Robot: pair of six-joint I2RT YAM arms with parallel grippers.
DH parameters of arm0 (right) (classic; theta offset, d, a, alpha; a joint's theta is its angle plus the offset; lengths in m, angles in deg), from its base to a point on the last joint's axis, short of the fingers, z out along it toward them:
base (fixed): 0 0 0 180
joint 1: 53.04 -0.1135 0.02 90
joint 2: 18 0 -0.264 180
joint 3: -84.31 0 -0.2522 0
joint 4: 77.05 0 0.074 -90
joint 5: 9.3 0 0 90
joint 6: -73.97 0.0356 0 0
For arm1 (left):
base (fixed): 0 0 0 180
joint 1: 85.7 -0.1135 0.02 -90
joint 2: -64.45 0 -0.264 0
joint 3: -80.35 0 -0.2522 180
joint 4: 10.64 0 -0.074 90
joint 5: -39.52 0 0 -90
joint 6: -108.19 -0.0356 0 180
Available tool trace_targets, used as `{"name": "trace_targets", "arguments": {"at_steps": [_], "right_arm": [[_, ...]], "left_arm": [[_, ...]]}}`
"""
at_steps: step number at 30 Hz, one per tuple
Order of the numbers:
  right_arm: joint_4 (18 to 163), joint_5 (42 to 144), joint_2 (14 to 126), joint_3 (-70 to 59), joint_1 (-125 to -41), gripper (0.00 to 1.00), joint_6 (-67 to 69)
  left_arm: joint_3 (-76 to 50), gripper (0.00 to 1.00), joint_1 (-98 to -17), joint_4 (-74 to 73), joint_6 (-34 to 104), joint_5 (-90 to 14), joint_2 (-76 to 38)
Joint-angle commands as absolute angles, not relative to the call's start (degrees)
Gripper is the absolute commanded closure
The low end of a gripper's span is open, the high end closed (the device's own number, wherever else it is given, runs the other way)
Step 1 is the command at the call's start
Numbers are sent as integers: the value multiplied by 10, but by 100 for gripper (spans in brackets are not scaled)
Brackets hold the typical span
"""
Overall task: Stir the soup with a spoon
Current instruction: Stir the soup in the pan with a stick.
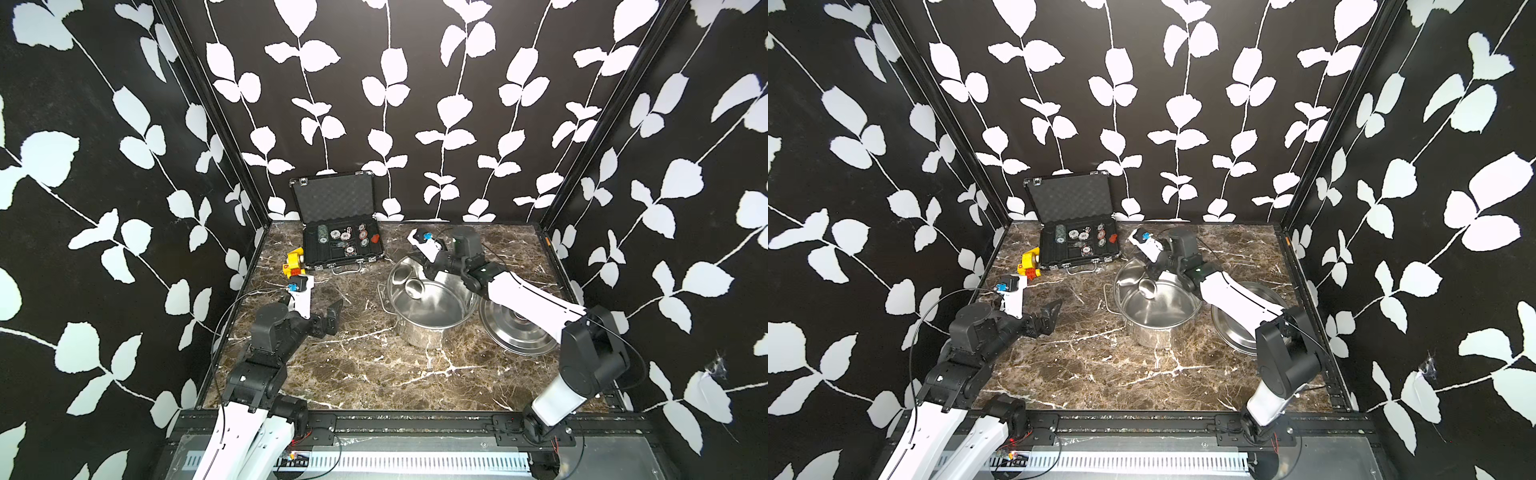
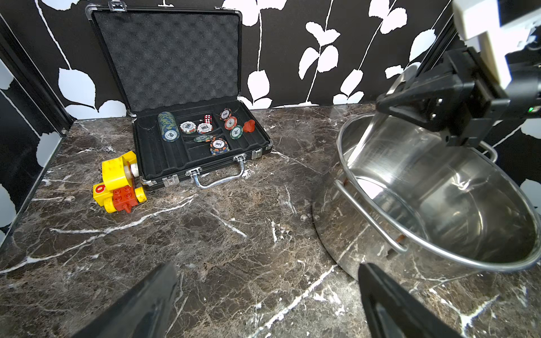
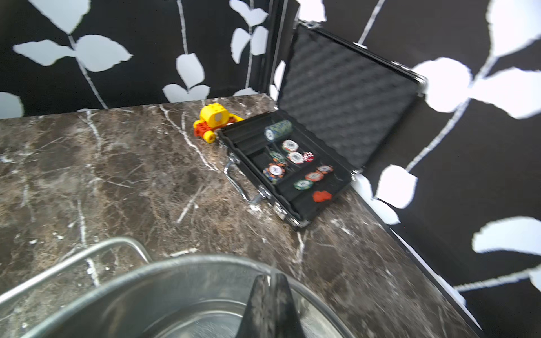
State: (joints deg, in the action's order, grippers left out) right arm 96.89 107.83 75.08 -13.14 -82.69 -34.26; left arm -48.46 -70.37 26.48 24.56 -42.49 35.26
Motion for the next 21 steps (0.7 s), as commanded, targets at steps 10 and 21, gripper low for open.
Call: {"name": "trace_targets", "arguments": {"at_steps": [10, 21], "right_arm": [[948, 1026, 550, -289, -758, 100, -319], [903, 1083, 386, -395, -786, 100, -305]], "left_arm": [[-493, 1, -702, 251, 242, -424, 354], [-493, 1, -702, 249, 241, -424, 351]]}}
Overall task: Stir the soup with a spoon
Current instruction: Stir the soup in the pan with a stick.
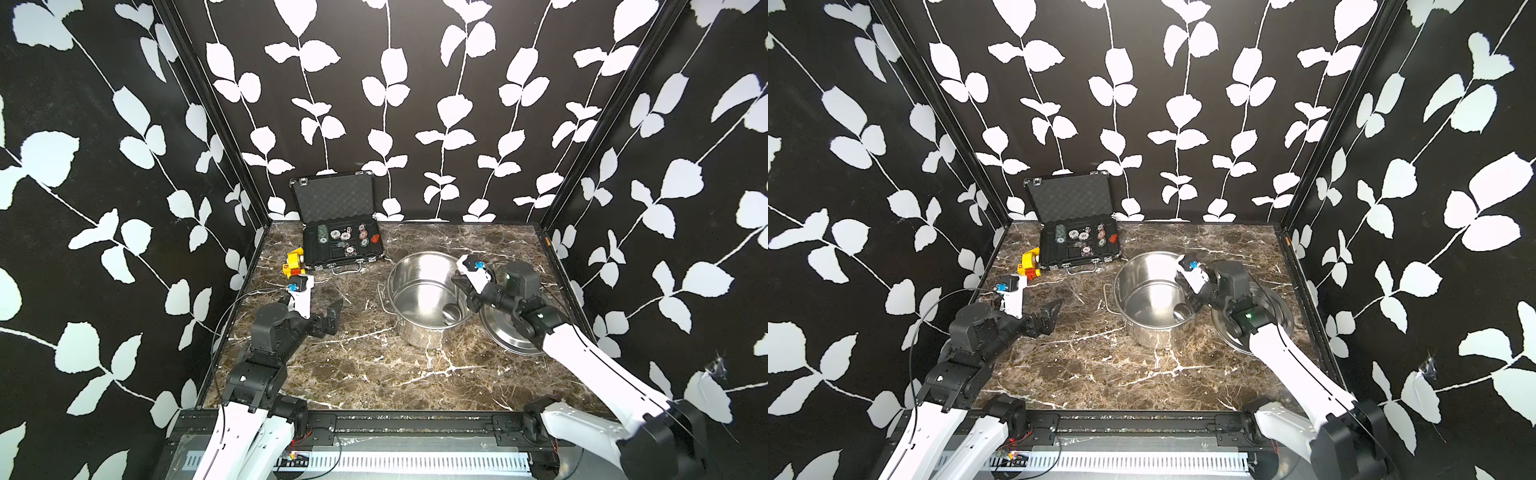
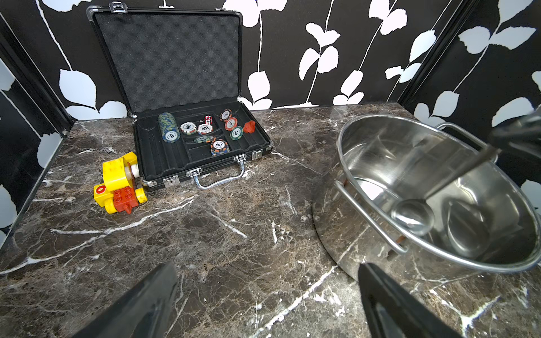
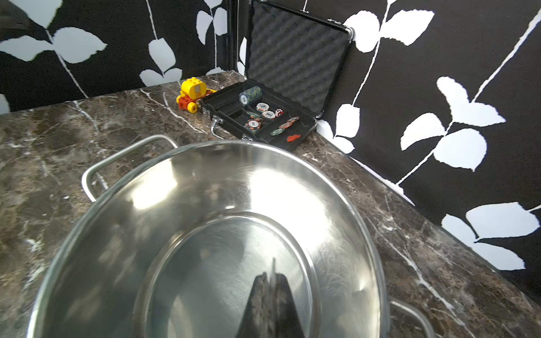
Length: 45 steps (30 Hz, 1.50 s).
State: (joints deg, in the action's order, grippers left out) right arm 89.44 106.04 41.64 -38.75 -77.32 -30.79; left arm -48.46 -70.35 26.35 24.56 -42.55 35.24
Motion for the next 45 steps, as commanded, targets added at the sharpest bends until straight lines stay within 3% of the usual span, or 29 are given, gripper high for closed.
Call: {"name": "trace_targets", "arguments": {"at_steps": [1, 9, 14, 22, 32, 45], "right_arm": [[900, 1088, 378, -396, -794, 100, -306], [924, 1088, 417, -358, -886, 100, -309], [964, 1093, 507, -302, -934, 100, -317], [1031, 1105, 663, -198, -942, 100, -314], [1092, 1128, 769, -146, -859, 100, -277], [1080, 1123, 641, -276, -726, 100, -273]], "left_arm": [[-492, 1, -702, 249, 241, -422, 350], [-493, 1, -702, 253, 240, -426, 354], [-492, 1, -702, 254, 241, -425, 355], [-493, 1, -702, 254, 242, -424, 357], [-493, 1, -702, 253, 242, -425, 357], [-493, 1, -702, 249, 242, -424, 350]]}}
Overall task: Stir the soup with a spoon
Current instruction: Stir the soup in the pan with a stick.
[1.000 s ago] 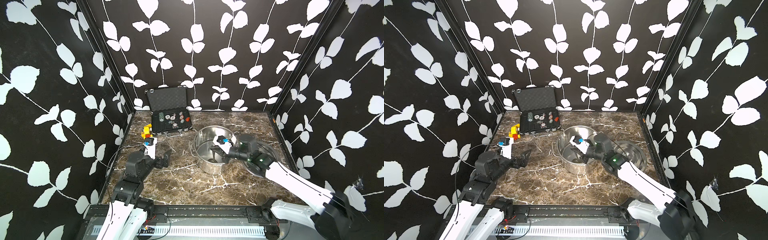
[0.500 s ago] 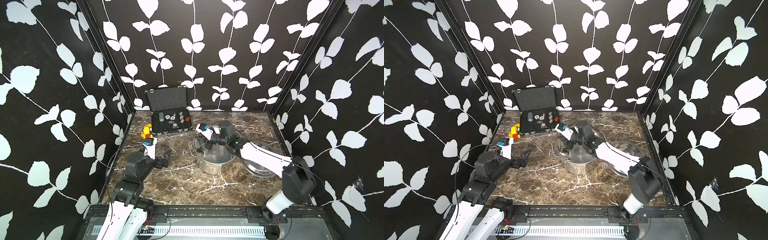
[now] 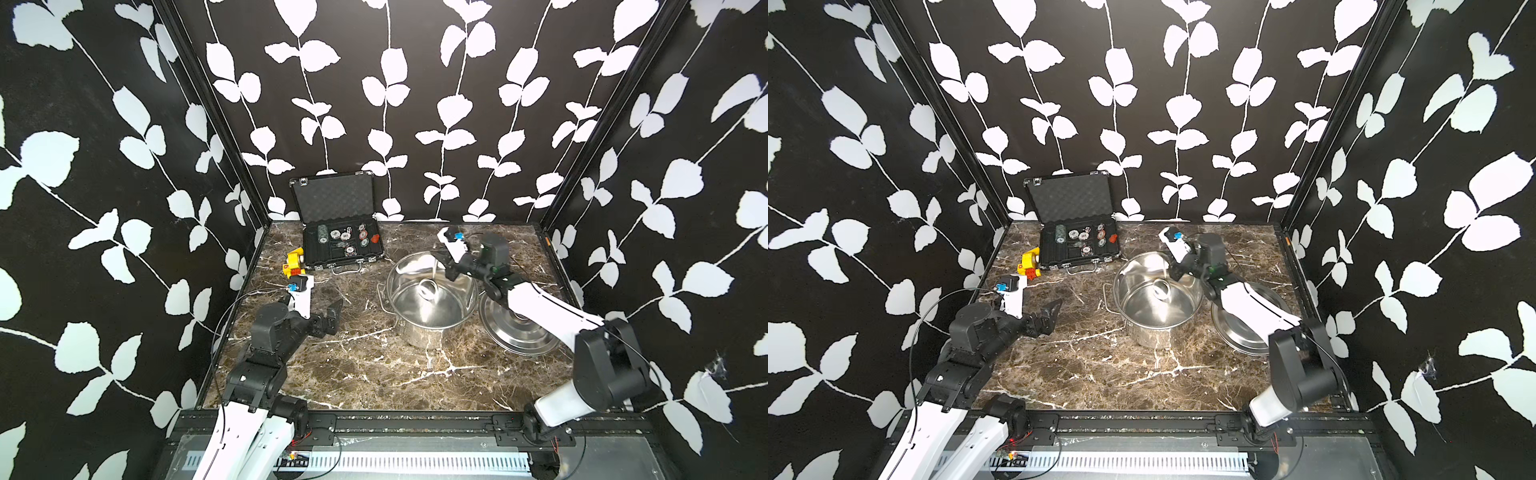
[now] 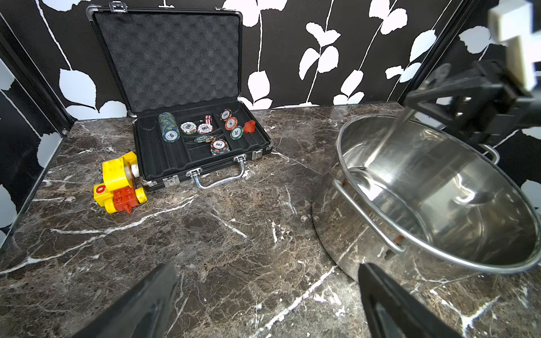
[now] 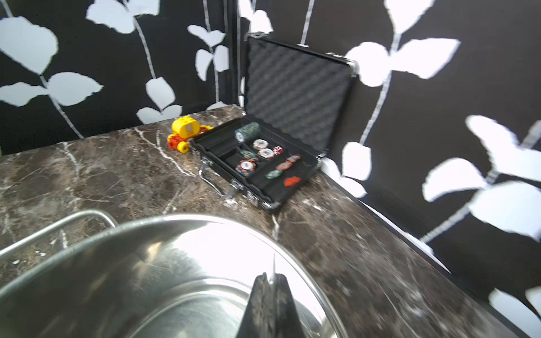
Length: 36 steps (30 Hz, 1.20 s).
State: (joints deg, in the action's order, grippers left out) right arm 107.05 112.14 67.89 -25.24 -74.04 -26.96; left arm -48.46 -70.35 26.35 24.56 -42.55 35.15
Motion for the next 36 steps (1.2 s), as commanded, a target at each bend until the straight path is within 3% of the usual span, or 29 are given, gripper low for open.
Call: {"name": "trace_targets", "arguments": {"at_steps": [1, 11, 20, 30, 36], "right_arm": [[1073, 1120, 627, -289, -720, 100, -276], [953, 1183, 499, -366, -712, 100, -272], [897, 1187, 448, -375, -794, 100, -248], [967, 1177, 543, -286, -899, 100, -244], [1006, 1166, 656, -194, -912, 100, -253]], "left_arm": [[-493, 1, -702, 249, 241, -423, 349], [-493, 1, -702, 249, 241, -425, 349], [-492, 1, -702, 250, 240, -424, 347], [-493, 1, -702, 253, 241, -425, 355], [-494, 1, -702, 251, 242, -427, 357]]}}
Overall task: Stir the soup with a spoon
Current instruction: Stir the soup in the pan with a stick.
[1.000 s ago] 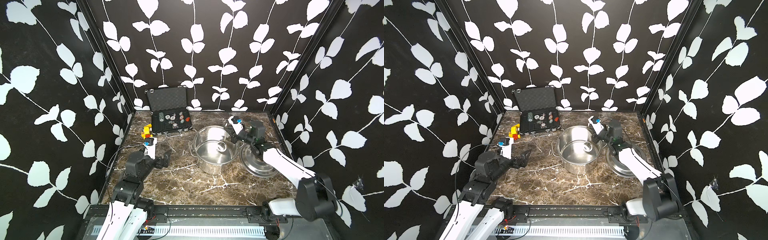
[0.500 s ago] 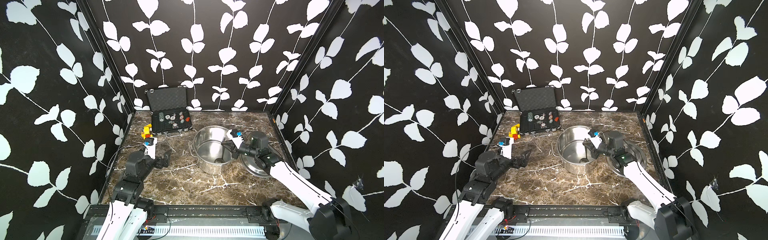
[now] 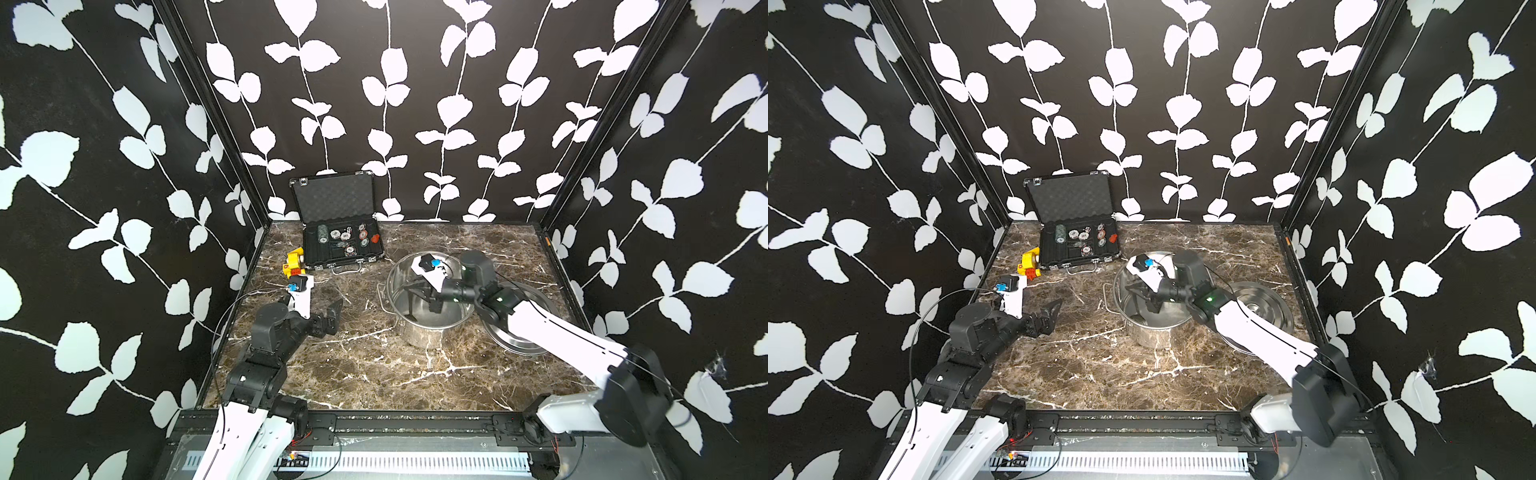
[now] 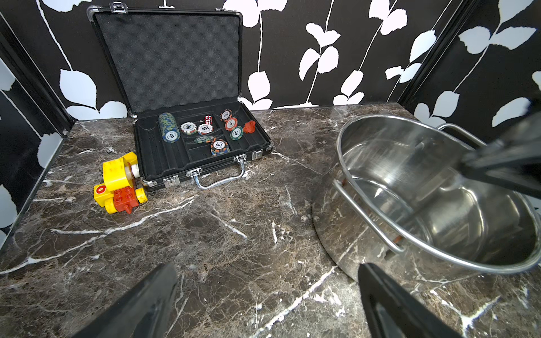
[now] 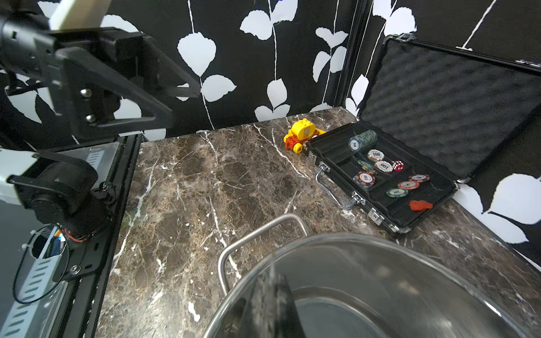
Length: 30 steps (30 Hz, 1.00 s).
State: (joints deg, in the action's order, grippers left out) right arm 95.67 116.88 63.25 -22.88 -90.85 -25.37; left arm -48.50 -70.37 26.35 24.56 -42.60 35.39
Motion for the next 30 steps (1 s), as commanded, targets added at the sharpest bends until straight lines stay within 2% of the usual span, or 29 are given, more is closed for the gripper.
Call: {"name": "trace_targets", "arguments": {"at_steps": [1, 7, 13, 24, 30], "right_arm": [[1015, 1156, 674, -183, -912, 100, -260], [1043, 1152, 779, -93, -880, 100, -271], [1073, 1132, 797, -96, -817, 100, -249], [1061, 1071, 621, -271, -735, 100, -253], [992, 1081, 522, -337, -732, 100, -255]], "left_arm": [[-494, 1, -702, 252, 242, -426, 357], [-494, 1, -702, 254, 243, -425, 358], [-495, 1, -702, 252, 244, -423, 358], [-491, 1, -702, 250, 245, -419, 339], [-492, 1, -703, 252, 245, -422, 341]]}}
